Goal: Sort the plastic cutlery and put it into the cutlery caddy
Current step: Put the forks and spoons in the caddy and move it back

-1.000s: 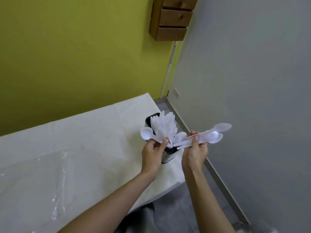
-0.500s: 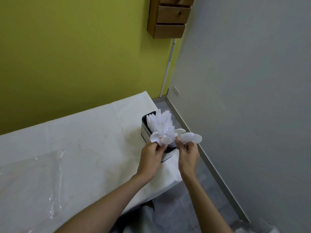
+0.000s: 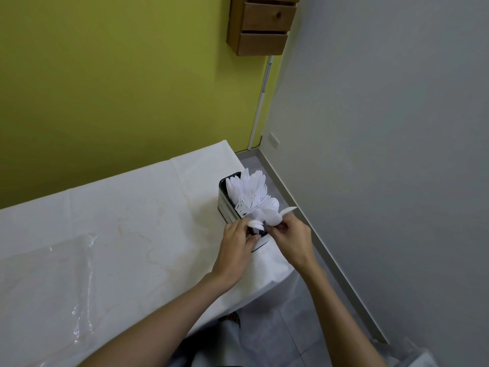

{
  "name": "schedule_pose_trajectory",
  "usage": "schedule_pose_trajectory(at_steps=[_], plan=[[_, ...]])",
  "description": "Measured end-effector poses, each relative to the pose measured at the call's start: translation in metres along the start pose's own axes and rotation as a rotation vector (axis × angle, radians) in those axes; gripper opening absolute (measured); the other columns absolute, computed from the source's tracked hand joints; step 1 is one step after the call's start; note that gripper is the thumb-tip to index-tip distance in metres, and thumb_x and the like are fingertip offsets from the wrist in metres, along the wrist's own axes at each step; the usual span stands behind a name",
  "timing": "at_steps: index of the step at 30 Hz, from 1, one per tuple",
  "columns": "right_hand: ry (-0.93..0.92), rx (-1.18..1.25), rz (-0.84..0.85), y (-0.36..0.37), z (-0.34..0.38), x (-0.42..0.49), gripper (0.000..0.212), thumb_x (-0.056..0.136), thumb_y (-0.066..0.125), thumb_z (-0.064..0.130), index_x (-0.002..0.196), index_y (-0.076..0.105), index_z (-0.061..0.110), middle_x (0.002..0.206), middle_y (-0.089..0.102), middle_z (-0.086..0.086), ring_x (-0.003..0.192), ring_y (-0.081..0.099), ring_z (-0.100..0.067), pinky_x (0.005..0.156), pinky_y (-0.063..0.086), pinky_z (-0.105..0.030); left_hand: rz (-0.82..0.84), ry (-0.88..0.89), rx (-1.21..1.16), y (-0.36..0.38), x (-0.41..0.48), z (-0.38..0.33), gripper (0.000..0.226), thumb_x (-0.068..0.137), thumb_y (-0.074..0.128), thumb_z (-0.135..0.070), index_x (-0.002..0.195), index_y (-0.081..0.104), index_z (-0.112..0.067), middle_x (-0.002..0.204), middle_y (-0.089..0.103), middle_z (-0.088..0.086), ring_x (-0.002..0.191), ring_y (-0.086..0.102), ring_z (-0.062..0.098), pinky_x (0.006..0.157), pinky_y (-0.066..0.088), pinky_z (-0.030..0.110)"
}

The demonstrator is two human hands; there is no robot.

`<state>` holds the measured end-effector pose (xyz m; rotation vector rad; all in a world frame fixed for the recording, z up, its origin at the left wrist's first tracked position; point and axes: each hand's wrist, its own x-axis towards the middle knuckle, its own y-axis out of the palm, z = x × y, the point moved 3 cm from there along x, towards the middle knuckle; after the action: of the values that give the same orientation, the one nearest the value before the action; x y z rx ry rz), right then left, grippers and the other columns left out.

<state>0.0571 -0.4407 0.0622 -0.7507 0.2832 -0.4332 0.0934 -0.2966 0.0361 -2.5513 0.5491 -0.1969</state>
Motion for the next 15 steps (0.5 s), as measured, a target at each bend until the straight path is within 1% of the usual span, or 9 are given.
schedule_pose_trajectory(at_steps=[1, 2, 4, 6, 8, 9, 12, 14, 15], plan=[[0.002, 0.007, 0.004, -0.001, 0.000, -0.001, 0.014, 0.082, 0.070, 0.014, 0.074, 0.059, 0.013, 0.071, 0.063, 0.006, 0.066, 0.057, -0.005, 0.057, 0.039, -0.009, 0.010, -0.004, -0.008, 0.000, -0.002, 0.002, 0.027, 0.090, 0.060, -0.018, 0.116, 0.056, -0.020, 0.112, 0.055, -0.009, 0.106, 0.046, 0.011, 0.091, 0.040, 0.022], [-0.006, 0.011, 0.008, -0.002, -0.001, -0.001, 0.013, 0.081, 0.067, 0.009, 0.074, 0.058, 0.013, 0.071, 0.062, 0.006, 0.066, 0.057, -0.005, 0.058, 0.040, -0.007, 0.009, -0.001, -0.010, -0.002, -0.003, 0.002, 0.031, 0.090, 0.060, -0.019, 0.121, 0.053, -0.019, 0.115, 0.052, -0.008, 0.107, 0.046, 0.011, 0.092, 0.040, 0.022], [-0.030, 0.017, 0.002, -0.002, -0.001, -0.003, 0.012, 0.077, 0.063, 0.002, 0.078, 0.058, 0.013, 0.076, 0.064, 0.005, 0.070, 0.060, -0.005, 0.061, 0.042, -0.006, 0.002, 0.027, -0.019, -0.004, -0.004, 0.002, 0.033, 0.090, 0.060, -0.017, 0.122, 0.051, -0.017, 0.114, 0.049, -0.006, 0.106, 0.052, 0.013, 0.092, 0.045, 0.026], [-0.036, 0.066, -0.017, -0.001, -0.003, -0.004, 0.018, 0.075, 0.060, -0.002, 0.085, 0.058, 0.013, 0.082, 0.064, 0.005, 0.074, 0.062, -0.006, 0.066, 0.046, -0.011, 0.019, 0.049, -0.044, -0.006, -0.005, 0.003, 0.037, 0.089, 0.061, -0.012, 0.124, 0.049, -0.019, 0.113, 0.045, -0.010, 0.103, 0.054, 0.010, 0.091, 0.048, 0.028], [-0.033, 0.131, -0.047, 0.001, -0.006, -0.008, 0.028, 0.074, 0.059, -0.005, 0.093, 0.054, 0.015, 0.090, 0.061, 0.004, 0.078, 0.062, -0.006, 0.067, 0.048, -0.013, 0.027, 0.076, -0.067, -0.010, -0.009, 0.004, 0.045, 0.087, 0.061, -0.007, 0.128, 0.047, -0.021, 0.113, 0.041, -0.014, 0.100, 0.053, 0.004, 0.092, 0.049, 0.024], [-0.039, 0.146, -0.065, 0.002, -0.007, -0.010, 0.033, 0.073, 0.059, -0.006, 0.097, 0.051, 0.016, 0.095, 0.059, 0.003, 0.079, 0.060, -0.007, 0.067, 0.048, -0.013, 0.026, 0.097, -0.066, -0.012, -0.011, 0.007, 0.048, 0.087, 0.061, -0.005, 0.130, 0.046, -0.021, 0.113, 0.039, -0.016, 0.099, 0.053, 0.004, 0.092, 0.049, 0.022], [-0.053, 0.136, -0.090, 0.008, -0.016, -0.015, 0.049, 0.071, 0.062, -0.006, 0.112, 0.045, 0.014, 0.108, 0.051, -0.001, 0.084, 0.055, -0.011, 0.068, 0.048, -0.015, -0.018, 0.150, -0.012, -0.021, -0.015, 0.014, 0.043, 0.088, 0.054, 0.001, 0.126, 0.044, -0.017, 0.111, 0.037, -0.014, 0.096, 0.052, 0.004, 0.088, 0.047, 0.017], [-0.027, 0.155, -0.077, 0.014, -0.022, -0.018, 0.064, 0.070, 0.065, -0.003, 0.127, 0.041, 0.012, 0.120, 0.044, -0.001, 0.094, 0.054, -0.018, 0.074, 0.050, -0.021, -0.089, 0.146, 0.018, -0.028, -0.011, 0.021, 0.037, 0.086, 0.048, 0.007, 0.117, 0.045, -0.014, 0.107, 0.039, -0.009, 0.096, 0.051, 0.007, 0.088, 0.043, 0.013], [-0.032, 0.160, -0.074, 0.016, -0.024, -0.019, 0.074, 0.069, 0.066, 0.002, 0.135, 0.036, 0.013, 0.126, 0.040, 0.001, 0.101, 0.052, -0.021, 0.079, 0.052, -0.027, -0.127, 0.129, 0.025, -0.031, -0.008, 0.024, 0.036, 0.085, 0.046, 0.009, 0.113, 0.045, -0.013, 0.106, 0.039, -0.008, 0.097, 0.050, 0.010, 0.089, 0.041, 0.012]])
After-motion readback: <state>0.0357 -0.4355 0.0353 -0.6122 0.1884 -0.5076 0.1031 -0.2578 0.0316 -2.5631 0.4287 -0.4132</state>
